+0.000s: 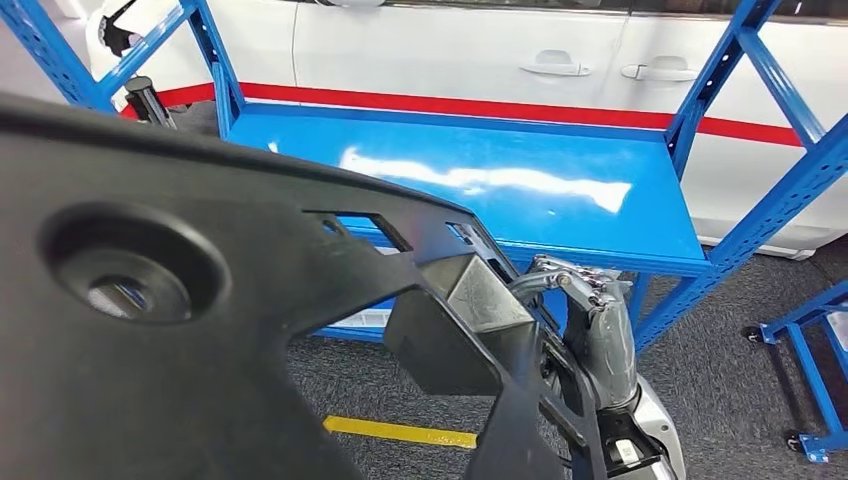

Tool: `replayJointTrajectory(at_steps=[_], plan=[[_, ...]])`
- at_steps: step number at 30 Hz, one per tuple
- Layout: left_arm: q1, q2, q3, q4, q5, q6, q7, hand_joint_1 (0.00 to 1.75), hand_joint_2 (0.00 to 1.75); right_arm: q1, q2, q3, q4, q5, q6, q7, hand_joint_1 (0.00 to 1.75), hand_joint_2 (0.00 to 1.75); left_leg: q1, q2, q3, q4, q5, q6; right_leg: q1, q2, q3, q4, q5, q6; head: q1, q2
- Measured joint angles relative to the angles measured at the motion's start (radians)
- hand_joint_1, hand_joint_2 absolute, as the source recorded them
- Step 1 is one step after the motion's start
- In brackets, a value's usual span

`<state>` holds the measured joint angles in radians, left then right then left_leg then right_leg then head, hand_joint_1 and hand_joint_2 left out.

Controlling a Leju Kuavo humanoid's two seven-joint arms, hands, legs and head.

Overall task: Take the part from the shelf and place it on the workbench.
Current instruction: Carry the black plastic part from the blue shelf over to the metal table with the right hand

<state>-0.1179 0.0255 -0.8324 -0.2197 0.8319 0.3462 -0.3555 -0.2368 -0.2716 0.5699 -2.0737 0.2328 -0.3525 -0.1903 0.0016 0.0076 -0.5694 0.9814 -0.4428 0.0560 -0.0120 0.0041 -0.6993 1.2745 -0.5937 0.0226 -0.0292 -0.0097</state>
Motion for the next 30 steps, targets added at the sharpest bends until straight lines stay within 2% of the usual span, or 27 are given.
replayJointTrajectory(at_steps=[1,2,3,4,5,6,7,9,10,11,12,14,15,16,17,18,19,21,22,23,24,25,26,27,28,29,30], plan=[[0.000,-0.001,0.000,0.000,0.002,0.000,0.002,0.00,1.75,0.003,0.000,0.000,0.000,-0.005,0.000,-0.001,1.75,1.75,0.001,0.001,-0.015,0.005,0.008,-0.003,-0.004,0.000,0.008,0.025,0.004,0.005,-0.006,0.000],[0.001,-0.002,0.000,0.000,0.006,0.001,0.004,0.00,1.75,0.005,0.000,0.000,0.000,-0.012,0.000,-0.002,1.75,1.75,0.004,0.001,-0.030,0.011,0.016,-0.007,-0.009,0.000,0.032,0.015,0.027,0.010,-0.014,0.000],[0.001,-0.004,0.000,0.000,0.010,0.001,0.004,0.00,1.75,0.008,0.000,0.000,0.000,-0.020,0.000,-0.004,1.75,1.75,0.007,0.001,-0.046,0.020,0.022,-0.012,-0.013,-0.001,0.071,-0.026,0.056,0.015,-0.023,0.000],[0.001,-0.005,0.000,0.000,0.015,0.002,0.004,0.00,1.75,0.010,0.000,0.000,0.000,-0.028,0.000,-0.006,1.75,1.75,0.009,0.001,-0.060,0.030,0.026,-0.018,-0.017,-0.001,0.121,-0.090,0.070,0.020,-0.030,0.000],[0.001,-0.007,0.000,0.000,0.019,0.001,0.004,0.00,1.75,0.013,0.000,0.000,0.000,-0.036,0.000,-0.008,1.75,1.75,0.010,0.001,-0.072,0.041,0.030,-0.024,-0.017,0.000,0.166,-0.156,0.071,0.020,-0.037,0.000],[0.001,-0.007,0.000,0.000,0.023,0.000,0.003,0.00,1.75,0.015,0.000,0.000,-0.001,-0.042,0.000,-0.010,1.75,1.75,0.009,0.000,-0.081,0.049,0.035,-0.031,-0.015,0.001,0.195,-0.204,0.064,0.017,-0.046,0.000],[0.001,-0.008,0.000,0.000,0.026,-0.002,0.003,0.00,1.75,0.018,0.000,0.000,-0.001,-0.048,0.000,-0.011,1.75,1.75,0.008,-0.001,-0.087,0.053,0.041,-0.038,-0.012,0.003,0.209,-0.232,0.055,0.010,-0.056,-0.001],[0.004,-0.008,0.000,0.000,0.030,-0.006,0.003,0.00,1.75,0.025,0.000,0.000,-0.001,-0.060,0.001,-0.015,1.75,1.75,0.010,-0.002,-0.094,0.052,0.057,-0.051,-0.009,0.002,0.196,-0.238,0.066,-0.009,-0.081,-0.003],[0.006,-0.008,0.001,0.000,0.031,-0.007,0.003,0.00,1.75,0.029,0.001,0.000,-0.001,-0.065,0.002,-0.016,1.75,1.75,0.012,-0.003,-0.101,0.056,0.050,-0.057,-0.010,0.001,0.187,-0.238,0.075,-0.019,-0.093,-0.004],[0.009,-0.009,0.001,0.001,0.032,-0.009,0.004,0.00,1.75,0.032,0.001,0.000,-0.001,-0.070,0.002,-0.018,1.75,1.75,0.015,-0.004,-0.112,0.074,0.024,-0.062,-0.011,-0.001,0.175,-0.239,0.087,-0.028,-0.106,-0.005],[0.011,-0.010,0.001,0.001,0.032,-0.011,0.005,0.00,1.75,0.035,0.002,0.000,-0.001,-0.073,0.003,-0.019,1.75,1.75,0.016,-0.004,-0.126,0.110,-0.021,-0.067,-0.012,-0.002,0.160,-0.240,0.099,-0.037,-0.117,-0.006],[0.012,-0.010,0.001,0.001,0.028,-0.025,0.009,0.00,1.75,0.042,0.004,0.000,-0.002,-0.076,0.004,-0.021,1.75,1.75,0.017,-0.004,-0.155,0.226,-0.125,-0.073,-0.009,-0.003,0.131,-0.239,0.123,-0.044,-0.133,-0.009],[0.011,-0.008,0.001,0.001,0.026,-0.035,0.012,0.00,1.75,0.047,0.005,0.000,-0.002,-0.076,0.005,-0.021,1.75,1.75,0.017,-0.003,-0.162,0.284,-0.152,-0.074,-0.007,-0.003,0.114,-0.238,0.135,-0.046,-0.140,-0.010],[0.011,-0.005,0.001,0.001,0.023,-0.045,0.016,0.00,1.75,0.051,0.006,0.000,-0.004,-0.076,0.005,-0.021,1.75,1.75,0.017,-0.004,-0.158,0.321,-0.154,-0.074,-0.005,-0.003,0.098,-0.237,0.147,-0.046,-0.147,-0.010],[0.011,-0.002,0.001,0.001,0.021,-0.053,0.018,0.00,1.75,0.055,0.006,0.000,-0.005,-0.076,0.004,-0.022,1.75,1.75,0.016,-0.004,-0.139,0.330,-0.135,-0.071,-0.003,-0.003,0.081,-0.236,0.159,-0.046,-0.155,-0.010],[0.011,0.001,0.001,0.001,0.019,-0.058,0.021,0.00,1.75,0.059,0.006,0.000,-0.006,-0.076,0.004,-0.022,1.75,1.75,0.015,-0.004,-0.102,0.304,-0.107,-0.066,-0.001,-0.003,0.067,-0.236,0.169,-0.045,-0.161,-0.011],[0.010,0.003,0.001,0.001,0.018,-0.063,0.022,0.00,1.75,0.062,0.006,0.000,-0.008,-0.076,0.003,-0.022,1.75,1.75,0.012,-0.006,-0.050,0.249,-0.085,-0.059,0.000,-0.003,0.055,-0.235,0.180,-0.043,-0.165,-0.011],[0.006,0.008,0.001,0.001,0.014,-0.070,0.022,0.00,1.75,0.069,0.007,0.000,-0.012,-0.074,0.003,-0.021,1.75,1.75,0.004,-0.010,0.066,0.097,-0.092,-0.042,0.003,-0.003,0.042,-0.234,0.198,-0.036,-0.171,-0.011],[0.004,0.010,0.001,0.001,0.013,-0.073,0.023,0.00,1.75,0.071,0.007,0.000,-0.014,-0.074,0.003,-0.019,1.75,1.75,0.000,-0.012,0.099,0.045,-0.104,-0.036,0.002,-0.003,0.040,-0.236,0.207,-0.030,-0.172,-0.011],[0.002,0.011,0.001,0.001,0.012,-0.076,0.024,0.00,1.75,0.073,0.007,0.000,-0.015,-0.073,0.002,-0.018,1.75,1.75,-0.004,-0.013,0.115,0.014,-0.112,-0.033,0.000,-0.004,0.039,-0.239,0.217,-0.024,-0.175,-0.012],[0.001,0.011,0.001,0.001,0.011,-0.079,0.025,0.00,1.75,0.074,0.007,0.000,-0.016,-0.072,0.002,-0.017,1.75,1.75,-0.005,-0.012,0.112,0.004,-0.106,-0.030,-0.001,-0.005,0.039,-0.244,0.228,-0.017,-0.177,-0.012],[0.001,0.012,0.001,0.001,0.011,-0.082,0.027,0.00,1.75,0.077,0.007,0.000,-0.016,-0.072,0.002,-0.016,1.75,1.75,-0.004,-0.009,0.105,0.001,-0.093,-0.026,-0.003,-0.004,0.037,-0.245,0.227,-0.011,-0.181,-0.013],[0.001,0.012,0.001,0.001,0.011,-0.085,0.027,0.00,1.75,0.079,0.007,0.000,-0.017,-0.071,0.001,-0.015,1.75,1.75,-0.002,-0.006,0.098,-0.003,-0.082,-0.019,-0.004,-0.004,0.032,-0.234,0.208,-0.007,-0.184,-0.013],[0.002,0.012,0.001,0.001,0.011,-0.088,0.028,0.00,1.75,0.081,0.007,0.000,-0.018,-0.070,0.000,-0.014,1.75,1.75,0.001,-0.002,0.088,-0.007,-0.068,-0.012,-0.004,-0.004,0.022,-0.205,0.169,-0.004,-0.185,-0.013],[0.003,0.012,0.001,0.001,0.011,-0.091,0.029,0.00,1.75,0.083,0.007,0.000,-0.018,-0.070,0.000,-0.013,1.75,1.75,0.002,0.001,0.075,-0.007,-0.057,-0.007,-0.005,-0.004,0.009,-0.156,0.114,-0.002,-0.187,-0.014],[0.003,0.012,0.001,0.001,0.011,-0.093,0.030,0.00,1.75,0.084,0.007,0.000,-0.019,-0.069,-0.001,-0.012,1.75,1.75,0.001,0.002,0.059,-0.004,-0.045,-0.003,-0.005,-0.004,-0.005,-0.093,0.061,0.001,-0.188,-0.014],[0.003,0.013,0.001,0.001,0.011,-0.095,0.032,0.00,1.75,0.085,0.007,0.000,-0.019,-0.069,-0.001,-0.011,1.75,1.75,0.000,0.003,0.042,-0.001,-0.033,-0.002,-0.006,-0.004,-0.016,-0.027,0.027,0.003,-0.188,-0.013]])
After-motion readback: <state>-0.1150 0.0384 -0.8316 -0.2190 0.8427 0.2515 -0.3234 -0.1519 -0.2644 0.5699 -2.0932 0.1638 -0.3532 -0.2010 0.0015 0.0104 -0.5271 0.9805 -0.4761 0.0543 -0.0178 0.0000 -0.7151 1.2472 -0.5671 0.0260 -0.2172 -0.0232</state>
